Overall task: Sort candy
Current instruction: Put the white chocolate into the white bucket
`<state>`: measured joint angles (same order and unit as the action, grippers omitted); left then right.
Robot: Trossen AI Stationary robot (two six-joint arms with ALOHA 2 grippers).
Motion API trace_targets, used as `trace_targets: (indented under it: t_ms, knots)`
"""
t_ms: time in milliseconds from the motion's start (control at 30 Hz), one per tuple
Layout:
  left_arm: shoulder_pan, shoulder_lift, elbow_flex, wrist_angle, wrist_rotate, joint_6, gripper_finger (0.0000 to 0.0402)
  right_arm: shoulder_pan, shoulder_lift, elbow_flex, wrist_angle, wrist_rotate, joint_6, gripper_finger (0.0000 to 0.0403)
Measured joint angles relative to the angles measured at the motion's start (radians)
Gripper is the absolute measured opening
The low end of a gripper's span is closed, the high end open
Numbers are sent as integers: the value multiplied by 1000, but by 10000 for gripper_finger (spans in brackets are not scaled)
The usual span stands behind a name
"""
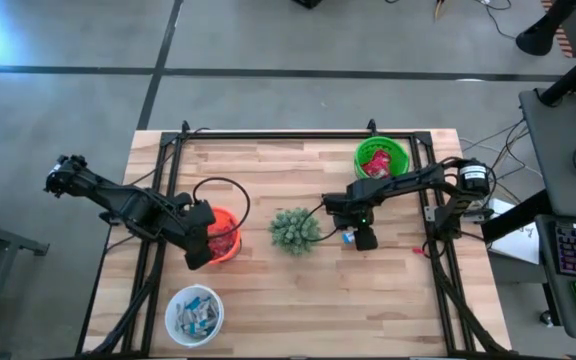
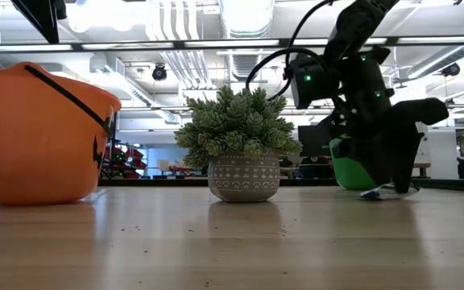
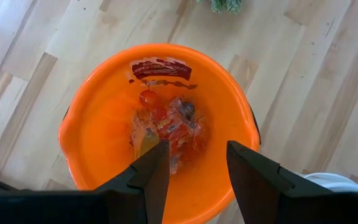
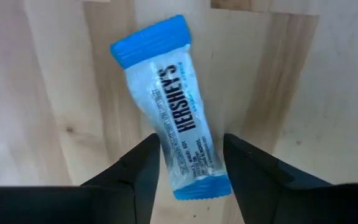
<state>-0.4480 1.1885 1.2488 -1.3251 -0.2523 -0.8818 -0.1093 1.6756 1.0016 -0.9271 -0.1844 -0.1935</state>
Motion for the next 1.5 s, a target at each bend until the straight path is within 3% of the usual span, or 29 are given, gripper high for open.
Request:
trace_targets:
  t_ms: [100, 333, 633, 1033, 1300, 1500]
  knots:
    - [0, 0, 0, 0, 0, 0, 141, 0, 0, -6, 7, 18, 20, 138]
    - [0, 0, 0, 0, 0, 0, 141, 0, -1, 1, -3, 27, 58, 23]
    - [0, 0, 0, 0, 0, 8, 141, 0, -44, 88, -177, 29, 102, 16]
    - [0, 1, 77, 5, -4, 78, 141, 0, -242, 313, -296, 29, 322, 13]
    - [0, 1, 87, 55, -221, 111, 141, 16, -255, 516, -200, 84, 398, 13]
    - [1, 1, 63, 157, -357, 143, 141, 32, -230, 615, 17, 106, 423, 13]
